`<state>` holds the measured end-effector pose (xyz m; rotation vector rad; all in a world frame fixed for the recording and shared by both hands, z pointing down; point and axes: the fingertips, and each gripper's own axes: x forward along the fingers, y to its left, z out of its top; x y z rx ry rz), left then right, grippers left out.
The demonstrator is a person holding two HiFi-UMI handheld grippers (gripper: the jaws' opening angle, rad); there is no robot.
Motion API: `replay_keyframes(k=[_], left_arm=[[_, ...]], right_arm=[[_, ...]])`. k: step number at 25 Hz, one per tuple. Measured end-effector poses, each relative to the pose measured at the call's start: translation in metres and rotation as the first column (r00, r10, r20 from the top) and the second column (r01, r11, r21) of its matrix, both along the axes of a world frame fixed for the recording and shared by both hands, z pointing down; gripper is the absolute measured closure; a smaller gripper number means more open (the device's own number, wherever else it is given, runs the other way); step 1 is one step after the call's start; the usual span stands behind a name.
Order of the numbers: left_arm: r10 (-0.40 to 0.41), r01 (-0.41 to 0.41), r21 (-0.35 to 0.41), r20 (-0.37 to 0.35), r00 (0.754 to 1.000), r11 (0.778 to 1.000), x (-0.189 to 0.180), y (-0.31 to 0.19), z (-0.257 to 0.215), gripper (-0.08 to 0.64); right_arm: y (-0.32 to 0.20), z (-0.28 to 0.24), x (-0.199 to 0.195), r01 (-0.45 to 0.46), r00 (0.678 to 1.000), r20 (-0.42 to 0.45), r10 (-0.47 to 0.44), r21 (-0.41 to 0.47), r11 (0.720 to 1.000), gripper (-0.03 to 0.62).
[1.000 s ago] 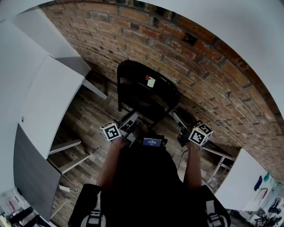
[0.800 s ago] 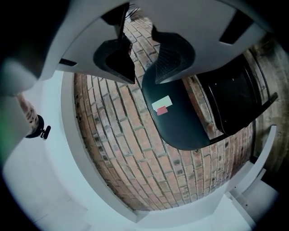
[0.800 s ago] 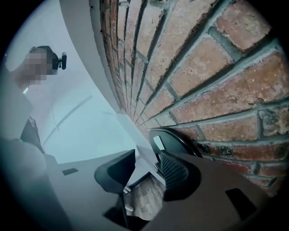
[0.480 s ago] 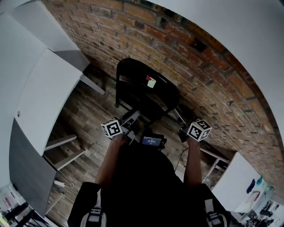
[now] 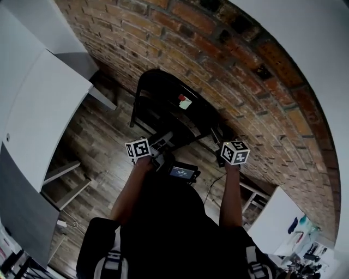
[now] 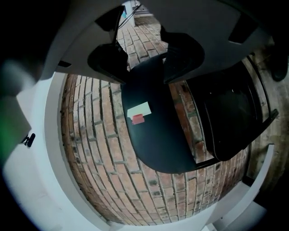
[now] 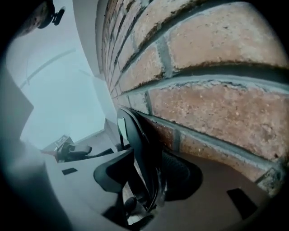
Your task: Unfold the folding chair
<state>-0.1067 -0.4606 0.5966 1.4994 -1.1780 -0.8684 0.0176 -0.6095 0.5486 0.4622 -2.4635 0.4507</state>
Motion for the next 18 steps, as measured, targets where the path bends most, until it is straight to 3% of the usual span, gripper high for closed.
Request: replay_keyframes(k=[5, 12, 18], left_arm=[[-0.002, -0.001, -0.046, -0.056, 0.998, 0.999, -0.002, -0.003, 0.029, 0.305], [0.029, -0.036, -0.083, -0.075, 0.997, 0.996, 0.004, -0.010, 0.055, 0.304], [0.039, -0.056, -0.199, -0.090, 0.995, 0.978, 0.013, -0.018, 0.104, 0.279]], right_arm=[[-0.008, 0.011, -0.015, 0.033, 0.996, -0.084, -0.030, 0.037, 0.999, 0.417], [-0.005, 0.013, -0.018, 0.111, 0.990, -0.094, -0.106, 0.049, 0.993, 0.417], [-0.002, 0.013, -0.016, 0.189, 0.970, -0.175, -0.171, 0.094, 0.977, 0.417]])
